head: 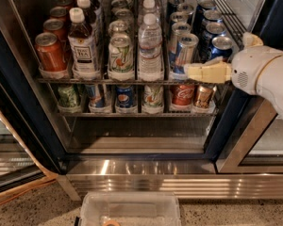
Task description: Pick pepsi can from top shelf of fridge
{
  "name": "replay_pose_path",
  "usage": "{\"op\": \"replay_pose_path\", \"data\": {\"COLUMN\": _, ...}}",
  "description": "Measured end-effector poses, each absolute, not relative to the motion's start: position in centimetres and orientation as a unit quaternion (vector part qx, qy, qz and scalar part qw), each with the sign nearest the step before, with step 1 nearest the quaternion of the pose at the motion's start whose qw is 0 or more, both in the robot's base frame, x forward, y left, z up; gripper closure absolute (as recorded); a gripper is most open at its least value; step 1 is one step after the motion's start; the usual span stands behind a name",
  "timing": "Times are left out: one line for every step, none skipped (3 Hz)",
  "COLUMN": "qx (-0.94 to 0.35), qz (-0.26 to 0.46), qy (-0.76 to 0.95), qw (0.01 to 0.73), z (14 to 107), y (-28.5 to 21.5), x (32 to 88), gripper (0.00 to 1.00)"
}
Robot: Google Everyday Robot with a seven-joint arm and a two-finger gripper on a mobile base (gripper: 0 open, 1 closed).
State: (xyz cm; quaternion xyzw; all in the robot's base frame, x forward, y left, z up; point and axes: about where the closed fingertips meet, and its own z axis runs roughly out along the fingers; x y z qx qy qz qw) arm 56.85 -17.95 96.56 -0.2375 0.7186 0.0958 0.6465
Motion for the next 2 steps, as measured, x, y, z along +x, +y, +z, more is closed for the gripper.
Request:
{"op": "replay_pose_path", "data": {"qx": -0.225, "qz": 0.053, "qy": 0.718, "qw": 0.657, "z": 97.09, "y": -20.68, "x": 57.57, "gripper": 0.0}}
{"op": "replay_pose_path", "data": {"qx": -0.225, "qz": 0.053, "qy": 0.718, "qw": 0.657, "z": 97.08, "y": -20.68, "x": 57.57, "gripper": 0.0}}
